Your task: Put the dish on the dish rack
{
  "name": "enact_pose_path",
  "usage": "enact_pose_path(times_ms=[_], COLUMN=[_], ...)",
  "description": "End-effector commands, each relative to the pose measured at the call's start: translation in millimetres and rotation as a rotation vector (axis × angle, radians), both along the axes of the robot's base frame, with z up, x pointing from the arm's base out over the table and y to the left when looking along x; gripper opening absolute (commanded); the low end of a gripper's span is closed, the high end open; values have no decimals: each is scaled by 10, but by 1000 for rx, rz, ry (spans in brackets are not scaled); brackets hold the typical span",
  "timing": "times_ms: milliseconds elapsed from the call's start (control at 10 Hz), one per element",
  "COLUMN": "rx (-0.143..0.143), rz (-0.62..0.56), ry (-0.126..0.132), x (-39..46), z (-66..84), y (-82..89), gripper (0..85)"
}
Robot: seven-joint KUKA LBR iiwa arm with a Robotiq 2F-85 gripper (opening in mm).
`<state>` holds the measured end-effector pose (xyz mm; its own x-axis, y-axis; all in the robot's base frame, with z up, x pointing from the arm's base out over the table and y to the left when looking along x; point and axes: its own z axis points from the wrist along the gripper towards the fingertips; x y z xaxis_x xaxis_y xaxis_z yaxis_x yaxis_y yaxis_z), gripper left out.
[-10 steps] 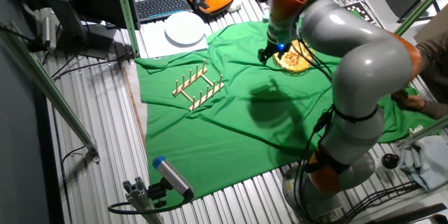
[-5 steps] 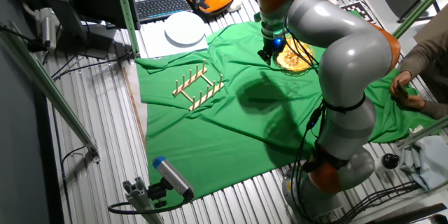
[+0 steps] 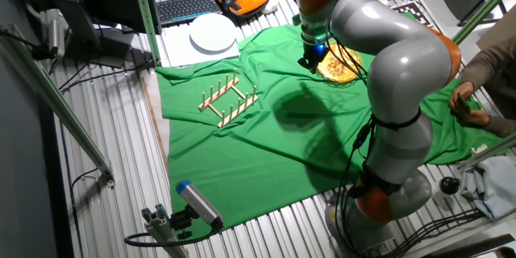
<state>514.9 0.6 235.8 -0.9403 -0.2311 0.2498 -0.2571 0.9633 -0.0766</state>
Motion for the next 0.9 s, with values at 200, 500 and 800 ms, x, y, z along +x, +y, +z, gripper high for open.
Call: enact_pose_path(times_ms=[200,500,800], rx=[-1,1,80], rz=[-3,-8,-39], ry=[1,-4,-78], x=[0,0,0], z=[0,0,0], y=[0,0,0], gripper=[0,0,0])
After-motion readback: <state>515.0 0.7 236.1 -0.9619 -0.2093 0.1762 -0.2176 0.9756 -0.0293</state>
